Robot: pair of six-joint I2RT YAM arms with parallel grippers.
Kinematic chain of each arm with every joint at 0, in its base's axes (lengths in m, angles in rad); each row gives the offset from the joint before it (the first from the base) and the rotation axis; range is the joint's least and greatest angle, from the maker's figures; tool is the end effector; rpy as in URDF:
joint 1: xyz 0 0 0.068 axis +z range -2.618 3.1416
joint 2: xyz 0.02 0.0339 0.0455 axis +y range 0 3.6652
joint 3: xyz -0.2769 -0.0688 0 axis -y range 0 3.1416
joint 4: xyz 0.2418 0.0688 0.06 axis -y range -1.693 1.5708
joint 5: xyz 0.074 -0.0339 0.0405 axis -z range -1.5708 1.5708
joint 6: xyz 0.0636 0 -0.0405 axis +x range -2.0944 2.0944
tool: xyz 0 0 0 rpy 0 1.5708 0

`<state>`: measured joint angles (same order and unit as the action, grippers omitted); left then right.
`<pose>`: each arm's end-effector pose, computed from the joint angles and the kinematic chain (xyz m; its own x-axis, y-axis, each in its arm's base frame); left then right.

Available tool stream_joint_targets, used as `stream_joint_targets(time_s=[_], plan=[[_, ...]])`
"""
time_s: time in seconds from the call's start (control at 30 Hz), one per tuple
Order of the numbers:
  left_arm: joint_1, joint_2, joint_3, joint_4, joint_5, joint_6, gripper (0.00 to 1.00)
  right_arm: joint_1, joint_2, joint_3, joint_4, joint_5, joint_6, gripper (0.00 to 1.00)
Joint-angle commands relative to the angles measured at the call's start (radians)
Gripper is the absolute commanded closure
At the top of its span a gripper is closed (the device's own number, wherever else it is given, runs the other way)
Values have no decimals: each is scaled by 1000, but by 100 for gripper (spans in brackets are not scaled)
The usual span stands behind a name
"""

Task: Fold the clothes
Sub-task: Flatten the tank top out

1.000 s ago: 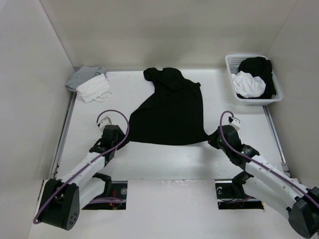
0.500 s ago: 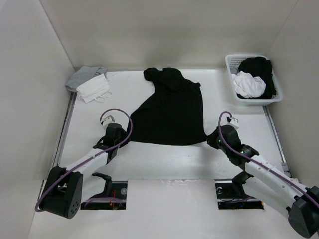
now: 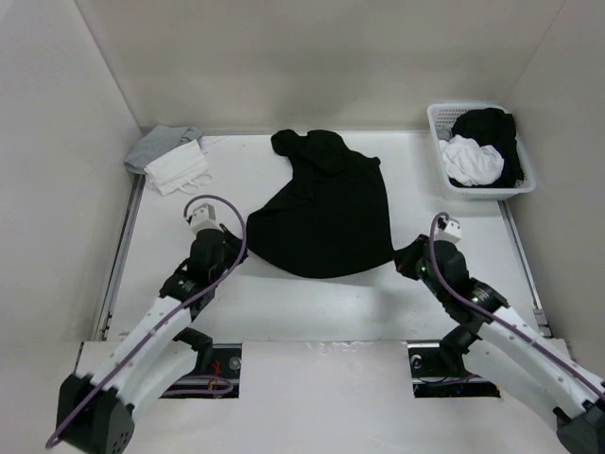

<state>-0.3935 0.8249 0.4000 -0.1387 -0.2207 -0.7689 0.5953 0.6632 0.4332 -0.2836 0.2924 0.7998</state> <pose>0.1828 -0.0608 0.1992 -0.4959 -0.5288 -0.6888 -0.1970 0.8411 -0.5038 0.1497 0.0793 0.2210 -0.5195 0.4776 -0.7085 0.0624 0.8482 0.5260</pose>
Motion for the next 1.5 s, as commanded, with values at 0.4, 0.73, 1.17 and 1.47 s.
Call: stream_joint_targets(time_s=[0.4, 0.73, 1.17, 1.47], plan=[[-227, -277, 884, -96, -266, 244, 99, 670, -28, 1022, -185, 718, -494, 100], [-110, 23, 988, 106, -273, 358, 98, 610, 271, 1153, 353, 642, -1059, 100], [294, 635, 1316, 62, 89, 77, 98, -254, 929, 1644, -60, -182, -462, 100], [353, 746, 1652, 13, 155, 80, 97, -275, 1211, 2342, -278, -196, -485, 100]])
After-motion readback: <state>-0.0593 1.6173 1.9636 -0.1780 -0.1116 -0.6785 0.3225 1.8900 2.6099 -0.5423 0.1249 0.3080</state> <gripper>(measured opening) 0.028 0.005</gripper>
